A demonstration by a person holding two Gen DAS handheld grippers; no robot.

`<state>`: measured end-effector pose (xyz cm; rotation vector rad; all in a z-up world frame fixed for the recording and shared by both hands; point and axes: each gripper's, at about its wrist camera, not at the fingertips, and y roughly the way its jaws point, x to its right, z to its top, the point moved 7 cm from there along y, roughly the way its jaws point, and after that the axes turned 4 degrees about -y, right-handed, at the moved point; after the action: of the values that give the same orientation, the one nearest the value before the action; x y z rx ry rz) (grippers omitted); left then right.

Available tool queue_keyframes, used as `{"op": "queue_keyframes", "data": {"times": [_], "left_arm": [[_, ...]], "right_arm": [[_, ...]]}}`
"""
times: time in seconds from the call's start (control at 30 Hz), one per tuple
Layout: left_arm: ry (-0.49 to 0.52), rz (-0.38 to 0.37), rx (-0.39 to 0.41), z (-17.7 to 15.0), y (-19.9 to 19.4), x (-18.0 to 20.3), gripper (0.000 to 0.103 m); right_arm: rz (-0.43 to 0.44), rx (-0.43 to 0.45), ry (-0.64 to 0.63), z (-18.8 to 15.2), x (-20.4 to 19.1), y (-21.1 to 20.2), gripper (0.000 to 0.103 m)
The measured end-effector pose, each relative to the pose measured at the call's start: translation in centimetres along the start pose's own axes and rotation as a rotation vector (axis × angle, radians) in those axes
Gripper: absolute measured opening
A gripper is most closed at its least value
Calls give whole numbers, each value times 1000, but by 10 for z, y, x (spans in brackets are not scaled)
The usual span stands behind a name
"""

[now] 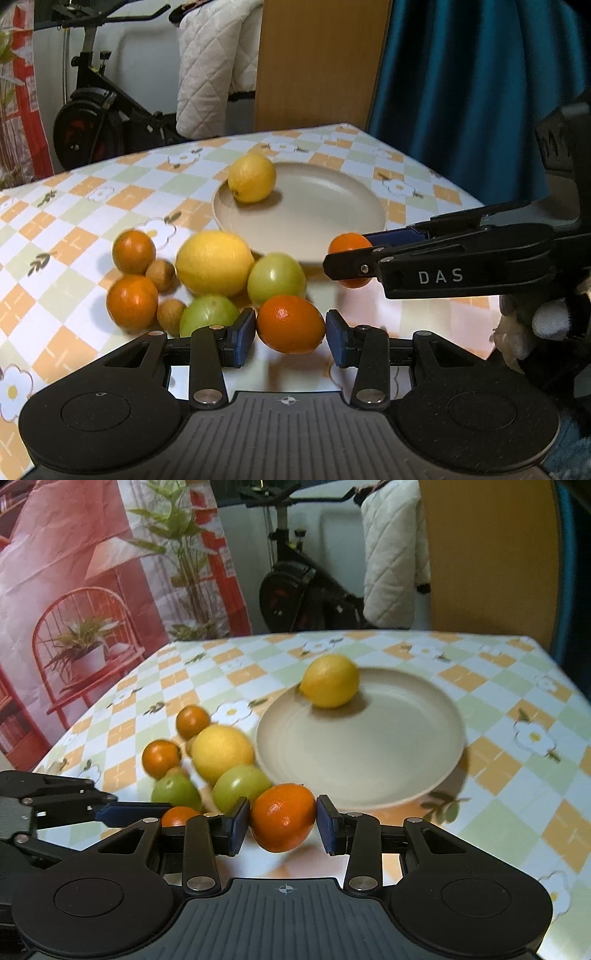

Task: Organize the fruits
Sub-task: 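Carry the orange in the left tool to the plate while the right tool carries its orange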

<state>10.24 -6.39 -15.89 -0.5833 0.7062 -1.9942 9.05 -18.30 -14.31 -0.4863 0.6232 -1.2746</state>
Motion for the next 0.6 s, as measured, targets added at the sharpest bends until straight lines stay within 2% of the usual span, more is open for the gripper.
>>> {"op": "queue_keyframes", "data": {"times": [0.27, 0.6], "left_arm": [[-51, 1, 58, 38, 1, -16, 44], [-65, 5, -3, 81, 60, -28, 44]], "right_arm": [[-56, 37, -44, 17, 23, 4, 36], [-89, 60, -144, 37, 31, 39, 36]]}}
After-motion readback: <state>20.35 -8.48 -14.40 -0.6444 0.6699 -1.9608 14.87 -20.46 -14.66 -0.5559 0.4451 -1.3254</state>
